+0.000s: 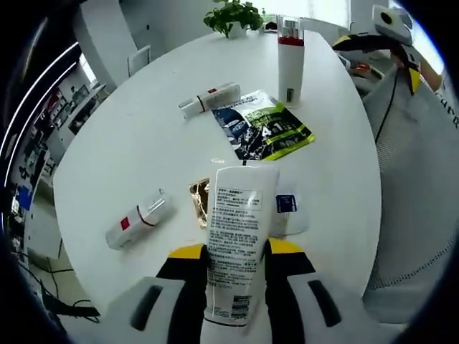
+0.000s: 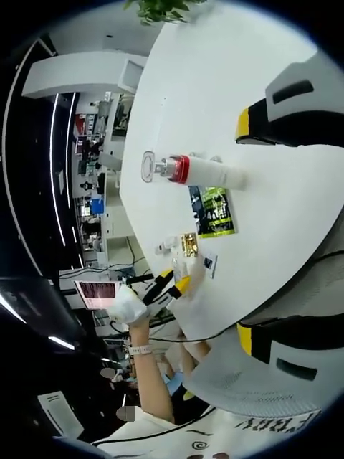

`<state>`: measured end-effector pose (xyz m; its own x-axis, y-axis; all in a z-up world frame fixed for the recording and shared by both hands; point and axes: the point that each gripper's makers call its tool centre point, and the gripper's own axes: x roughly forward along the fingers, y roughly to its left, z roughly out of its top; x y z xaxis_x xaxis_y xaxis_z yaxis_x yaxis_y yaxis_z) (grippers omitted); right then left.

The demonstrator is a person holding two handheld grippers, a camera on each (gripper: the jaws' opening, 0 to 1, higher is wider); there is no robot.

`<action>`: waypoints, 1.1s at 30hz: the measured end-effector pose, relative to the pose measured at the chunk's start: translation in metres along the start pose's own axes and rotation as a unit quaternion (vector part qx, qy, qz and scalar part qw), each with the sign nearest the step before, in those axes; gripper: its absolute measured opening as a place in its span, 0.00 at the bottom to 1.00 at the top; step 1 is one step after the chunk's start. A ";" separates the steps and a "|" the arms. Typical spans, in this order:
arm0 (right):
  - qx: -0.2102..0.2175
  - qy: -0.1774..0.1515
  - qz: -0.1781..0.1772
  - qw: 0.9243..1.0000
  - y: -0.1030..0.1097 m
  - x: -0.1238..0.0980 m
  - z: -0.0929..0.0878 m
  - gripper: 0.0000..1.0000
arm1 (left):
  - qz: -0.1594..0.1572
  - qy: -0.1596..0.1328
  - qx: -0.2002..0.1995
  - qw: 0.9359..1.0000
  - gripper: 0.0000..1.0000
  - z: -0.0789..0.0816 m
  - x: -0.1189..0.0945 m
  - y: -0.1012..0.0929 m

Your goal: Arrange the skincare products in the storage area until every visible bottle or jar stands upright without overlapping.

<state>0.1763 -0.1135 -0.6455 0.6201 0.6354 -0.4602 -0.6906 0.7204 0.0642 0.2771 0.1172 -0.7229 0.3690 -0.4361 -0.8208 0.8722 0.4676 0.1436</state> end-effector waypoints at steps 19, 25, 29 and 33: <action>-0.009 -0.003 0.008 1.000 0.005 0.003 0.005 0.93 | -0.017 -0.137 -0.070 0.988 0.27 0.048 -0.029 -0.043; -0.010 0.002 0.015 1.000 0.008 0.005 0.005 0.91 | -0.027 -0.163 -0.075 0.983 0.27 0.051 -0.031 -0.039; -0.015 0.002 0.017 1.000 0.008 0.005 0.005 0.90 | -0.036 -0.176 -0.071 0.981 0.27 0.057 -0.032 -0.044; -0.020 0.003 0.022 1.000 0.011 0.007 0.006 0.89 | -0.055 -0.194 -0.063 0.977 0.27 0.066 -0.030 -0.055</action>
<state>0.1751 -0.0997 -0.6429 0.5866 0.6645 -0.4631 -0.7316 0.6800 0.0491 0.2391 0.0536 -0.6693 0.3898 -0.7370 -0.5522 0.8764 0.4811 -0.0234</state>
